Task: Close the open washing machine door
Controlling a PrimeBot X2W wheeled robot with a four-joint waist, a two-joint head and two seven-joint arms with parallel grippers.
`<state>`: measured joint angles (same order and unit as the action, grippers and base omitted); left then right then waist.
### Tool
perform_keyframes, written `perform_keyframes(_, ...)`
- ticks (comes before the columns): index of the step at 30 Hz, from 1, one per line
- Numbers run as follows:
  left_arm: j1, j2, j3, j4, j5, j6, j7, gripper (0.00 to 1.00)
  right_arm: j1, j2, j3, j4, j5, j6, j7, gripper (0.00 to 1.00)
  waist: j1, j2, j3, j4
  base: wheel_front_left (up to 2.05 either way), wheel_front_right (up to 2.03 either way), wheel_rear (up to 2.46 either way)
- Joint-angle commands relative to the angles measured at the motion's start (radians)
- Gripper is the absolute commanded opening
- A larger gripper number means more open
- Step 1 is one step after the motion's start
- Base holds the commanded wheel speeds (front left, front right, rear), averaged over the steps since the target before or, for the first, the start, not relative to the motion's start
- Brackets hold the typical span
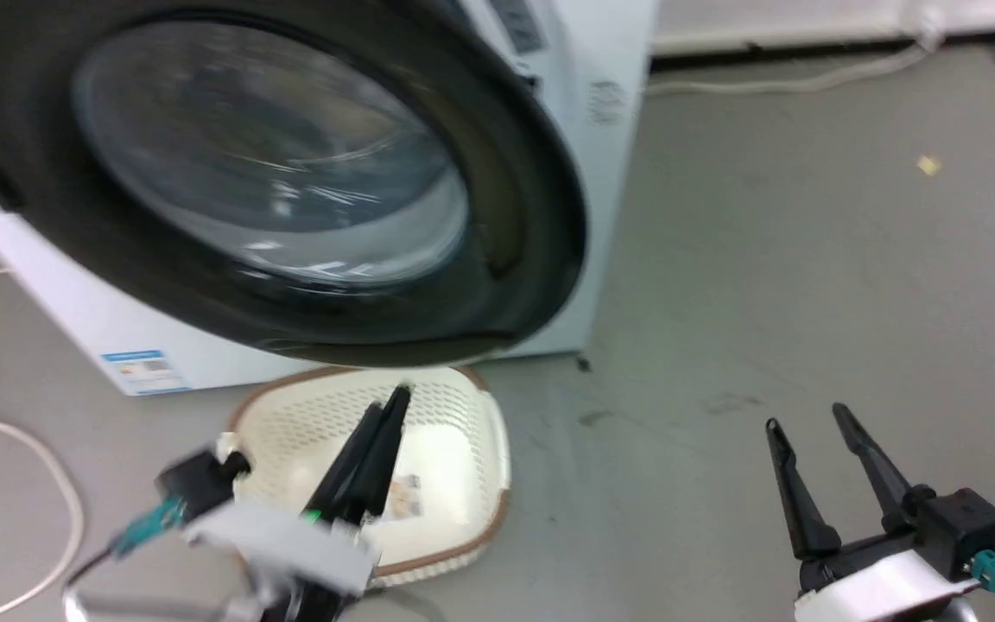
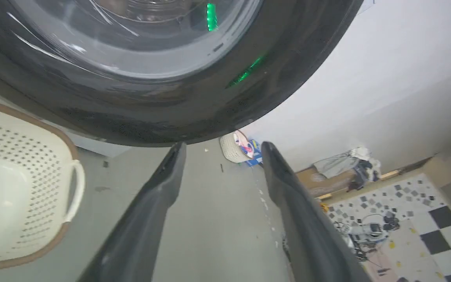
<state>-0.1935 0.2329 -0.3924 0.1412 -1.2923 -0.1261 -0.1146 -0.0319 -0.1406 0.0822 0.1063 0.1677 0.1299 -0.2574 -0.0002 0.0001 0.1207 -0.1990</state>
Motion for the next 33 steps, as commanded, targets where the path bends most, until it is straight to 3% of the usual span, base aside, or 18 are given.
perform_keyframes(1, 0.027, 0.024, -0.013, -0.013, 0.036, -0.005, -0.032, 1.00, 0.012, -0.006, 0.000, -0.008, -0.003, 0.001, -0.004, 1.00, 0.0002, -0.0001, -0.061, 0.075, 0.00, 0.00, 0.00)
perform_keyframes(4, 0.086, 0.079, -0.023, -0.011, 0.163, -0.004, -0.121, 1.00, 0.032, -0.012, -0.001, -0.015, -0.007, 0.001, -0.004, 1.00, 0.0002, -0.0001, -0.085, 0.123, 0.00, 0.00, 0.00)
perform_keyframes(6, 0.114, 0.081, 0.033, 0.016, 0.258, 0.040, -0.143, 1.00, 0.044, -0.014, -0.001, -0.016, -0.010, 0.001, -0.004, 1.00, 0.0002, -0.0001, -0.096, 0.150, 0.00, 0.00, 0.00)
perform_keyframes(9, 0.141, 0.035, 0.168, -0.023, 0.457, 0.105, -0.146, 1.00, 0.060, -0.015, -0.005, -0.017, -0.011, 0.001, -0.004, 1.00, 0.0002, -0.0001, -0.110, 0.187, 0.00, 0.00, 0.00)
perform_keyframes(12, 0.185, -0.018, 0.252, -0.093, 0.664, 0.117, -0.147, 1.00, 0.071, -0.012, -0.004, -0.018, -0.014, 0.001, -0.004, 1.00, 0.0002, -0.0001, -0.118, 0.213, 0.00, 0.00, 0.00)
perform_keyframes(18, 0.233, -0.050, 0.279, -0.178, 1.018, 0.116, -0.147, 1.00, 0.083, 0.004, -0.007, -0.027, -0.013, 0.001, -0.004, 1.00, 0.0002, -0.0001, -0.112, 0.253, 0.00, 0.00, 0.00)
perform_keyframes(22, 0.251, -0.085, 0.273, -0.184, 1.108, 0.126, -0.147, 1.00, 0.079, 0.004, 0.014, -0.034, -0.013, 0.001, -0.004, 1.00, 0.0002, -0.0001, -0.089, 0.281, 0.00, 0.00, 0.00)
perform_keyframes(23, 0.253, -0.091, 0.273, -0.181, 1.122, 0.129, -0.147, 1.00, 0.075, 0.001, 0.026, -0.036, -0.011, 0.001, -0.004, 0.95, 0.0002, -0.0001, -0.080, 0.288, 0.00, 0.00, 0.00)
perform_keyframes(24, 0.255, -0.098, 0.274, -0.181, 1.132, 0.133, -0.147, 1.00, 0.068, -0.004, 0.034, -0.040, -0.010, 0.001, -0.004, 0.35, 0.0002, -0.0001, -0.068, 0.295, 0.00, 0.00, 0.00)
perform_keyframes(25, 0.255, -0.106, 0.274, -0.182, 1.141, 0.136, -0.147, 1.00, 0.059, -0.010, 0.043, -0.047, -0.008, 0.001, -0.004, 0.00, 0.0002, -0.0001, -0.053, 0.304, 0.00, 0.00, 0.00)
perform_keyframes(28, 0.244, -0.123, 0.267, -0.192, 1.165, 0.136, -0.147, 1.00, 0.012, -0.040, 0.076, -0.063, 0.004, 0.001, -0.004, 0.00, 0.0002, -0.0001, -0.004, 0.328, 0.00, 0.00, 0.00)
perform_keyframes(29, 0.220, -0.138, 0.250, -0.201, 1.185, 0.130, -0.147, 1.00, -0.063, -0.094, 0.112, -0.078, 0.034, 0.001, 0.017, 0.00, 0.0002, -0.0001, 0.052, 0.359, 0.00, 0.00, 0.00)
perform_keyframes(33, 0.180, -0.154, 0.237, -0.207, 1.197, 0.130, -0.147, 1.00, -0.201, -0.188, 0.162, -0.096, 0.097, 0.001, 0.073, 0.00, 0.0002, -0.0001, 0.126, 0.394, 0.00, 0.00, 0.00)
